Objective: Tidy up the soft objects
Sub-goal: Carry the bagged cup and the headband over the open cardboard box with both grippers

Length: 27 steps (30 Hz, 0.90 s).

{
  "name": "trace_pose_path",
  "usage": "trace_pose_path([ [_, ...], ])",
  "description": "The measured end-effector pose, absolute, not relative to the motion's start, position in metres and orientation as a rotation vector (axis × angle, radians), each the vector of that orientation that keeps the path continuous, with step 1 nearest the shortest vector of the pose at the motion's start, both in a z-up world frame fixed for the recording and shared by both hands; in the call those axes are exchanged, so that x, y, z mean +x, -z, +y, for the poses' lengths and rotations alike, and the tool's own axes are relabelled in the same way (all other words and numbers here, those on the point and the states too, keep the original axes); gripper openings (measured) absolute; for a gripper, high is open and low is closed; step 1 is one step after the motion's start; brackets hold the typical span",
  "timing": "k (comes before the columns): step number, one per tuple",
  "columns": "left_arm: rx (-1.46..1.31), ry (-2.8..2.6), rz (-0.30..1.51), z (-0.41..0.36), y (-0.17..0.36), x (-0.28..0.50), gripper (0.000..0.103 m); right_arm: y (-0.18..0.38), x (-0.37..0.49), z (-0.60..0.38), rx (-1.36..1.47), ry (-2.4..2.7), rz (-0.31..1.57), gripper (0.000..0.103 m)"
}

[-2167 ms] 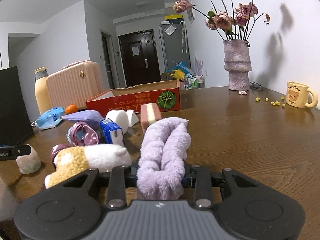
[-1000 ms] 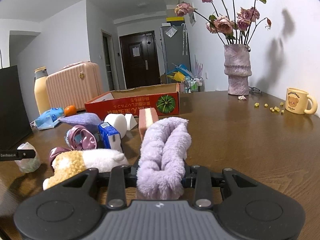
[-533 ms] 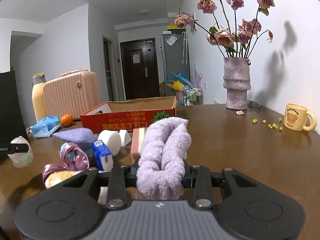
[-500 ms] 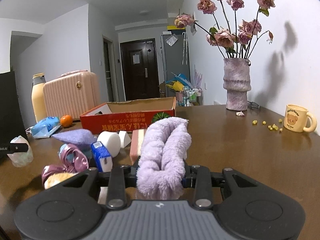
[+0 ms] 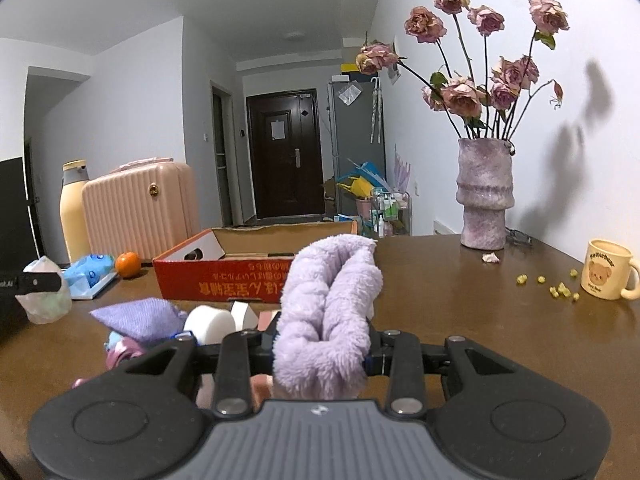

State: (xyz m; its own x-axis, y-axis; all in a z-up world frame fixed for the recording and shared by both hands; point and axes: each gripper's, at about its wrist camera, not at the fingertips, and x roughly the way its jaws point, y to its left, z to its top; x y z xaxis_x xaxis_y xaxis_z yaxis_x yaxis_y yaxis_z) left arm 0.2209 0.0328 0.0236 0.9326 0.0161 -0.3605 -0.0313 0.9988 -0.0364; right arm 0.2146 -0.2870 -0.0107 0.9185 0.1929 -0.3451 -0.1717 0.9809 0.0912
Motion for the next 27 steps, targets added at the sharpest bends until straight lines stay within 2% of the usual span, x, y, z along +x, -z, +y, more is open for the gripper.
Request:
trace_pose_path([
  [27,-0.042,0.039,0.331,-0.053,-0.08,0.324,0.045,-0.025,0.325,-0.279,0.02,-0.284,0.352,0.033],
])
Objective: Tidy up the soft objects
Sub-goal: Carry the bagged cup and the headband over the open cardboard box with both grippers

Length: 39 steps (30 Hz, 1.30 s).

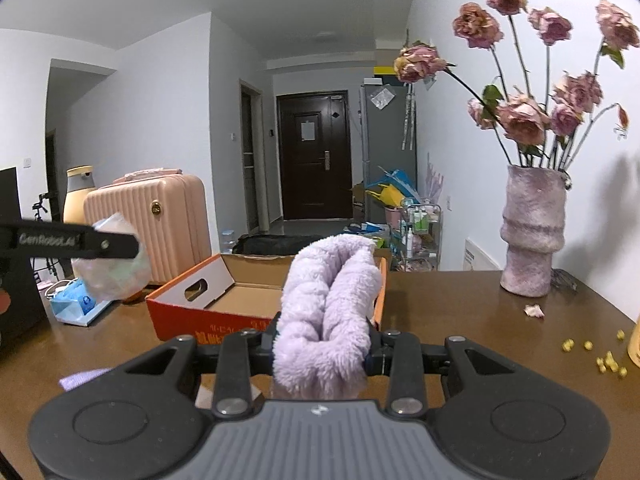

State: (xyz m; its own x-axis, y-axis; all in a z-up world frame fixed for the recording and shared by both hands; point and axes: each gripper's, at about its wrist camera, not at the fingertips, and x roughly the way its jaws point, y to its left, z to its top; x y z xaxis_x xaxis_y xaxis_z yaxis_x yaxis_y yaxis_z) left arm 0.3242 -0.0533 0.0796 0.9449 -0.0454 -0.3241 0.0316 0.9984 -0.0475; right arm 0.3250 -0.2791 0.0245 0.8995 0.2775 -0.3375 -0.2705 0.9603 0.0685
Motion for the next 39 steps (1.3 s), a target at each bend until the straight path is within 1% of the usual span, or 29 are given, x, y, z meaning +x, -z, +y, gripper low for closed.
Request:
trace_pose_path([
  [5,-0.037,0.021,0.336,-0.071,-0.088,0.346,0.045,-0.032,0.35,-0.277,0.0,-0.314,0.36,0.033],
  [20,-0.089,-0.141,0.464,-0.094,-0.089,0.444,0.045,-0.038,0.435,-0.263,-0.041,-0.371,0.418,0.033],
  [25,-0.151,-0.211,0.53,-0.087,-0.073,0.483,0.045,-0.035,0.47,-0.255,-0.056,-0.371,0.453,0.033],
  [32,-0.122,-0.247,0.508,-0.075,-0.045,0.507,0.045,-0.014,0.506,-0.237,-0.086,-0.377,0.499,0.033],
  [39,-0.099,-0.261,0.511,-0.062,-0.028,0.528,0.045,0.001,0.528,-0.232,-0.094,-0.381,0.514,0.033],
])
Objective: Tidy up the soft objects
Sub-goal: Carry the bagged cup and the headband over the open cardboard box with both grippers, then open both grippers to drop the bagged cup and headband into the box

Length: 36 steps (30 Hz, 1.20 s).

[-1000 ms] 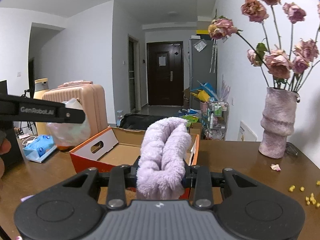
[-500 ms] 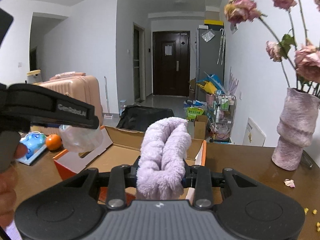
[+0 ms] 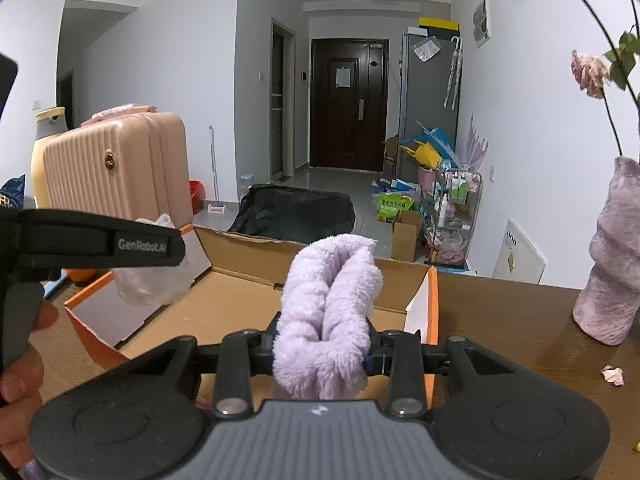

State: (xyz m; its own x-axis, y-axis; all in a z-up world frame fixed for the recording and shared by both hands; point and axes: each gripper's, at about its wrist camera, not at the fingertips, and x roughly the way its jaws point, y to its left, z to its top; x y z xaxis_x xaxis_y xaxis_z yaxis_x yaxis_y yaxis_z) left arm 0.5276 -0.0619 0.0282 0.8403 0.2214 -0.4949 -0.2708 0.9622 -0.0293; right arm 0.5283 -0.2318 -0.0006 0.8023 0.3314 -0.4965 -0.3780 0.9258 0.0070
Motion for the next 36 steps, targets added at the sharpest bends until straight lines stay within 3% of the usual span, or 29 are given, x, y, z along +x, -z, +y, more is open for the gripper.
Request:
trace_pose_path([
  [13,-0.078,-0.269,0.534,-0.051,0.002,0.541,0.045,0.021,0.547,-0.233,-0.069,-0.397,0.546,0.034],
  [17,-0.071,-0.256,0.528,-0.054,0.002,0.54,0.048,0.025,0.549,-0.229,-0.079,-0.394,0.55,0.048],
  [19,-0.074,-0.257,0.523,-0.053,0.003,0.54,0.064,0.024,0.549,-0.228,-0.082,-0.386,0.549,0.053],
  [21,-0.068,-0.263,0.507,-0.055,0.003,0.538,0.075,0.024,0.549,-0.228,-0.086,-0.381,0.551,0.064],
  [22,-0.062,-0.272,0.5,-0.055,0.003,0.536,0.082,0.024,0.549,-0.229,-0.083,-0.378,0.551,0.076],
  [23,-0.06,-0.279,0.49,-0.056,0.003,0.535,0.084,0.024,0.548,-0.23,-0.08,-0.373,0.551,0.087],
  [25,-0.06,-0.284,0.476,-0.056,0.003,0.532,0.088,0.023,0.547,-0.232,-0.078,-0.361,0.54,0.095],
  [36,-0.021,-0.323,0.408,-0.046,0.005,0.507,0.096,0.016,0.533,-0.25,-0.05,-0.326,0.5,0.1],
])
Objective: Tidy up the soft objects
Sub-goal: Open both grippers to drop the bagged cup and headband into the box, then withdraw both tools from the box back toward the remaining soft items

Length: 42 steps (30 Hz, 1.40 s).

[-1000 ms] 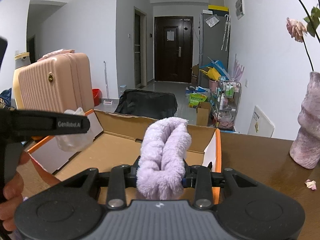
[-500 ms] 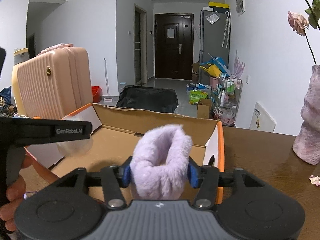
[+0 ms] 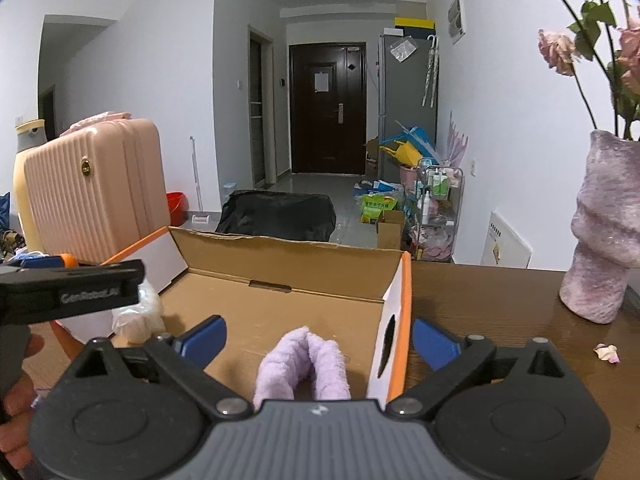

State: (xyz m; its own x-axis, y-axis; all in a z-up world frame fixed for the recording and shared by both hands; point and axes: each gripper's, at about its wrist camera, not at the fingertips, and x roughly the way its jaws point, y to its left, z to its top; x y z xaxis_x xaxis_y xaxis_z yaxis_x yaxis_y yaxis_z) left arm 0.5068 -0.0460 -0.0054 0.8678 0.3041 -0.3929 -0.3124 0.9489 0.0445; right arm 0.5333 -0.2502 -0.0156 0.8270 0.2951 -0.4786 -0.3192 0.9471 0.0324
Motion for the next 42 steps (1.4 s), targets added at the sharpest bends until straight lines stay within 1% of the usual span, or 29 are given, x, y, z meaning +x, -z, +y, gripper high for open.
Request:
trace_pose_path([
  [14,0.017,-0.314,0.37,-0.01,0.01,0.471,0.097,0.014,0.501,-0.259,-0.05,-0.274,0.481,0.1],
  [18,0.009,-0.291,0.354,0.001,0.004,0.461,0.101,0.012,0.492,-0.259,-0.043,-0.26,0.477,0.1],
  [21,0.01,-0.264,0.34,0.004,-0.002,0.452,0.103,0.009,0.483,-0.259,-0.034,-0.252,0.469,0.103],
  [42,0.033,-0.156,0.3,0.019,-0.048,0.344,0.103,-0.029,0.376,-0.242,-0.027,-0.238,0.405,0.103],
])
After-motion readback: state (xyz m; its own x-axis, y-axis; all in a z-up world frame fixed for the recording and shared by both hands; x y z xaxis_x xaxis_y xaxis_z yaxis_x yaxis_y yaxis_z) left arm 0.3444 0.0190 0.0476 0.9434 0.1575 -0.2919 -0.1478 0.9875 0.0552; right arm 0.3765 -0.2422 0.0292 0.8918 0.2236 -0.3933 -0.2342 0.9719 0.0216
